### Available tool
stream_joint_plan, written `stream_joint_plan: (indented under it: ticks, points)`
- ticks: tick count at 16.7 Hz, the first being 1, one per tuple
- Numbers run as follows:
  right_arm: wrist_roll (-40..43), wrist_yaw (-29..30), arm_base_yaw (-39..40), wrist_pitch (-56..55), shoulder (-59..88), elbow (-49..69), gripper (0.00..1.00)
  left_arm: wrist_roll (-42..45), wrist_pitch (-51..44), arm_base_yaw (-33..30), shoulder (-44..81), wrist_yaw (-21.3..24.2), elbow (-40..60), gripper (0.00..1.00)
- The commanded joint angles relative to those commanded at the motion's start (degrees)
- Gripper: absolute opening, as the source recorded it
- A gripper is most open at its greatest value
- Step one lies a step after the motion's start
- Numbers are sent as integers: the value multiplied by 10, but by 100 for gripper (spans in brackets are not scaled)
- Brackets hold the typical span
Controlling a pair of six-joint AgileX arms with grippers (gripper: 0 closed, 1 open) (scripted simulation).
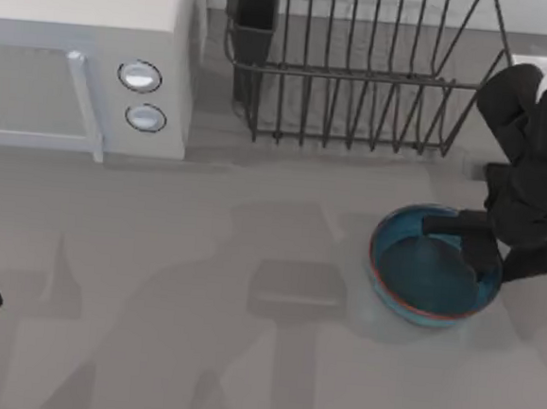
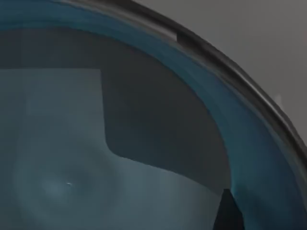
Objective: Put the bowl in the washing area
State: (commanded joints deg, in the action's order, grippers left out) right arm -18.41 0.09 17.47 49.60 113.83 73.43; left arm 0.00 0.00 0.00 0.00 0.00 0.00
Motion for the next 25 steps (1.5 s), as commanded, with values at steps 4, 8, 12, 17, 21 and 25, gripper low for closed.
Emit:
stream_joint_plan:
  ticks: [4,8,12,17,21,25]
  points:
    - [0,0,0,0,0,0,0,0,0,0,0,0,0,100]
    - [0,0,0,0,0,0,0,0,0,0,0,0,0,100]
    - [0,0,0,9,-2,9,0,0,0,0,0,0,0,100]
    - [0,0,-2,132,-18,114,0,0,0,0,0,0,0,100]
    - [2,0,-3,269,-40,214,0,0,0,0,0,0,0,100]
    - [4,0,-4,327,-60,269,0,0,0,0,0,0,0,100]
